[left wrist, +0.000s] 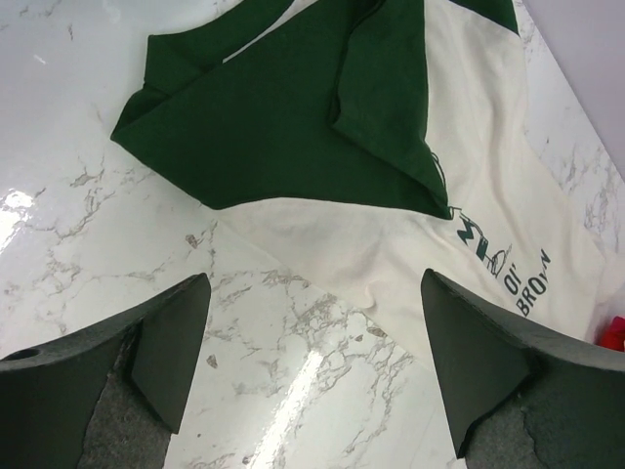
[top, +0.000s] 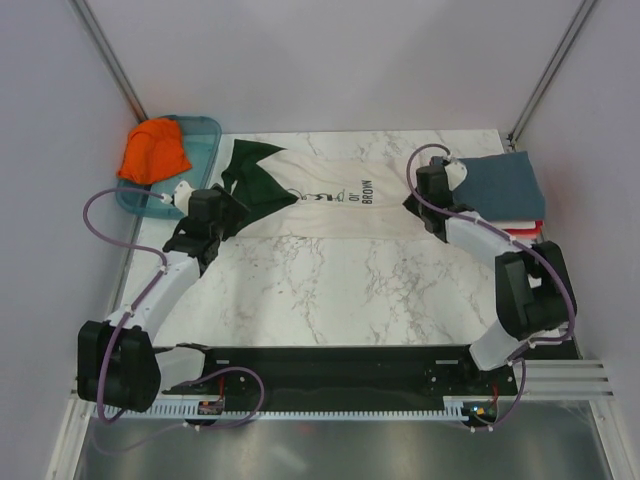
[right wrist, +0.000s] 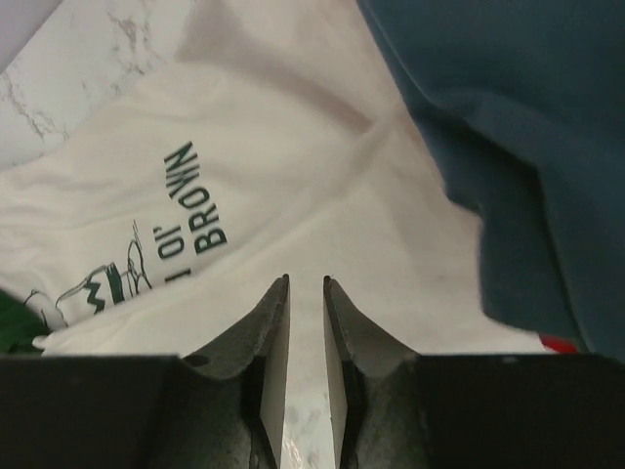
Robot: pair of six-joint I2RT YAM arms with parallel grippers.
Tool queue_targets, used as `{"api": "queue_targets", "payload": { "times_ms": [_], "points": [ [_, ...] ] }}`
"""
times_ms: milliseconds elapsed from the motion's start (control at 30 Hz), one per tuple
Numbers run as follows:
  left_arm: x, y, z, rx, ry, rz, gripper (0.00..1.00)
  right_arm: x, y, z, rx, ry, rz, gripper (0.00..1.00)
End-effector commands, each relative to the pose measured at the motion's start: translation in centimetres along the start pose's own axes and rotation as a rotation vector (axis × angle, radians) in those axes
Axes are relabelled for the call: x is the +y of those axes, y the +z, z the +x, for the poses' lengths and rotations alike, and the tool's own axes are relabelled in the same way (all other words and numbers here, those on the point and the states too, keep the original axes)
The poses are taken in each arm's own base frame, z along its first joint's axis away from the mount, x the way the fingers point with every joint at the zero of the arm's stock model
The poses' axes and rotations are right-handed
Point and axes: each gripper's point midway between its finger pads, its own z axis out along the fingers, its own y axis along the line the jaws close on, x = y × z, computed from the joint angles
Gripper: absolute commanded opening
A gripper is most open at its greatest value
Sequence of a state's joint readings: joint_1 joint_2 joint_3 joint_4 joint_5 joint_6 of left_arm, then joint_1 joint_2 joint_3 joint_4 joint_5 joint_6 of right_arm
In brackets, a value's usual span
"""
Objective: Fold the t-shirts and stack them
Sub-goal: Fold the tshirt
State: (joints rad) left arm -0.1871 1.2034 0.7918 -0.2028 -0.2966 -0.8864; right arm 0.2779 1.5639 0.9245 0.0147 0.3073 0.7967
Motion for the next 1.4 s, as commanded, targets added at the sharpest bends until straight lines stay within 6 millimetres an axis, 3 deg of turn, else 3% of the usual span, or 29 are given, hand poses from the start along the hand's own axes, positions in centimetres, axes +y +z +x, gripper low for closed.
{"api": "queue_targets", "payload": {
  "times_ms": [0, 200, 400, 567, 633, 933, 1067, 1233, 1367],
  "points": [
    [-1.7, -0.4, -1.5, -0.052, -0.062, 0.071, 0.95, 1.2, 2.0, -2.1, -0.014, -0.144, 0.060, 0.25],
    [-1.4, 0.2, -0.8, -0.033, -0.035, 0.060, 0.95, -0.2, 5.3, -2.2, -0.012, -0.219, 0.209, 0.25],
    [-1.3, 0.6, -0.5, -0.022, -0.029, 0.058, 0.95, -3.1, 8.4, -1.8, 0.015, -0.247, 0.330, 0.22],
    [-1.5, 0.6, -0.5, -0.025, -0.029, 0.064, 0.95, -6.2, 10.5, -2.6, 0.040, -0.193, 0.381, 0.20],
    [-1.5, 0.5, -0.5, -0.021, -0.029, 0.067, 0.95, -7.4, 10.7, -3.6, 0.034, -0.167, 0.398, 0.20],
    [-1.1, 0.9, -0.3, -0.025, -0.020, 0.052, 0.95, -9.3, 10.8, -6.0, 0.032, -0.115, 0.397, 0.26],
    [-0.3, 1.7, 0.6, -0.003, -0.010, 0.025, 0.95, -8.8, 10.6, -6.1, 0.048, -0.111, 0.357, 0.32],
    [0.9, 2.3, 1.7, 0.016, -0.014, -0.006, 0.94, -6.5, 9.7, -6.3, 0.043, -0.088, 0.254, 0.44],
    [1.5, 2.8, 2.2, 0.008, -0.037, -0.018, 0.90, -3.9, 8.6, -7.2, 0.037, -0.071, 0.165, 0.45]
  ]
}}
